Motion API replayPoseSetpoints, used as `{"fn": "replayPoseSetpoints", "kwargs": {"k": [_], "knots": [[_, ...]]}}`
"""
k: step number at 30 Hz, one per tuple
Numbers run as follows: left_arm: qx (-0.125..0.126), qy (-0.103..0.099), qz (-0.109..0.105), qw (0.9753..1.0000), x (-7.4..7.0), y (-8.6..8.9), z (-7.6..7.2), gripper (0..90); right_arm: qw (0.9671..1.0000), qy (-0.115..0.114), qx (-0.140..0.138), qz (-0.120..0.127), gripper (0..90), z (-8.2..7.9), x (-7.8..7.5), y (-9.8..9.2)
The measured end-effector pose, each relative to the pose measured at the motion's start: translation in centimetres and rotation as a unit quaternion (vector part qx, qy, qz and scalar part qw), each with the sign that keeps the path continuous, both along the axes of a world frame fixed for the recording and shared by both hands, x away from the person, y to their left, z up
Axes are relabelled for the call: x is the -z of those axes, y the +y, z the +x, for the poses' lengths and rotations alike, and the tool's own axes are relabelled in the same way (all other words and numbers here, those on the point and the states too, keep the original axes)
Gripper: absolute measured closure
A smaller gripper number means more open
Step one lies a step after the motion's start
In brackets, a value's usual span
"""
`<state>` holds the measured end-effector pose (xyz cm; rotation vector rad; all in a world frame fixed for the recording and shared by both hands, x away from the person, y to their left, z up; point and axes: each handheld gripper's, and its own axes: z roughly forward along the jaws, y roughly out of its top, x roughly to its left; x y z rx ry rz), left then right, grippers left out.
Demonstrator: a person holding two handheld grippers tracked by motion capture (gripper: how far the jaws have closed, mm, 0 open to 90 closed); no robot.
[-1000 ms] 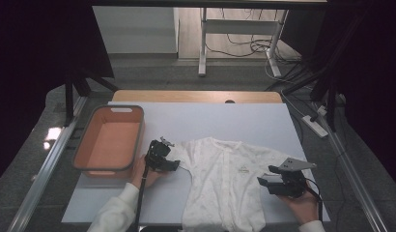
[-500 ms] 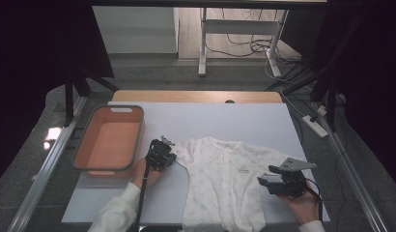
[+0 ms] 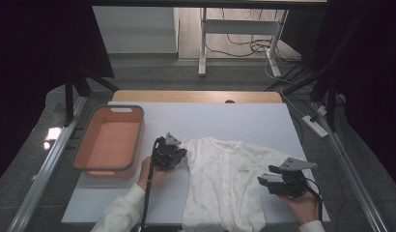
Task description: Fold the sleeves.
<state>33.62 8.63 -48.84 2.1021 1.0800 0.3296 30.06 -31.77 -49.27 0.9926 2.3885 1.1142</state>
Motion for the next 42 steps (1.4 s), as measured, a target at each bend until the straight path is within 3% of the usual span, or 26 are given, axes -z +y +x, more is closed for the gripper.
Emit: {"fn": "replayPoseSetpoints", "kwargs": {"k": [4,7,11,14,16,18,19,21,26,34,42], "knots": [[0.013,-0.001,-0.004,0.9999,0.1,-1.0,-0.2,85.8,1.0,0.001,-0.002,-0.001,34.2,0.0,0.1,0.1],[0.027,0.003,0.005,0.9996,0.5,-2.0,-0.3,84.4,1.0,0.004,-0.005,0.0,34.1,0.0,0.1,0.1],[0.041,0.009,0.008,0.9991,0.9,-2.5,-0.3,77.6,1.0,0.005,-0.005,-0.002,34.1,0.1,0.2,0.2],[0.039,0.003,0.009,0.9992,0.7,-2.4,-0.3,52.9,1.0,0.005,-0.005,0.0,34.1,0.1,0.2,0.1],[0.008,-0.013,-0.004,0.9999,0.0,-1.2,-0.2,41.5,1.0,0.005,-0.005,0.0,34.1,0.1,0.2,0.0],[-0.002,-0.016,-0.008,0.9998,-0.2,-0.8,-0.2,34.8,1.0,0.004,-0.004,-0.001,34.1,0.1,0.2,0.0],[-0.031,-0.02,-0.017,0.9992,-0.6,0.3,0.0,31.8,1.0,0.004,-0.005,-0.001,34.1,0.1,0.2,0.0],[-0.058,-0.018,-0.023,0.9979,-0.7,1.4,0.4,28.2,1.0,0.004,-0.004,-0.002,34.1,0.1,0.2,0.0],[-0.086,0.003,-0.018,0.9961,0.2,2.7,1.2,24.3,1.0,0.006,-0.004,-0.005,34.1,0.1,0.3,0.0],[-0.081,0.041,-0.007,0.9958,1.4,2.8,2.0,21.9,0.9999,0.007,-0.005,-0.009,34.0,0.1,0.5,0.0],[-0.081,0.052,0.001,0.9954,2.2,2.8,2.3,21.8,0.9999,0.007,-0.005,-0.012,34.0,0.1,0.5,0.1]]}}
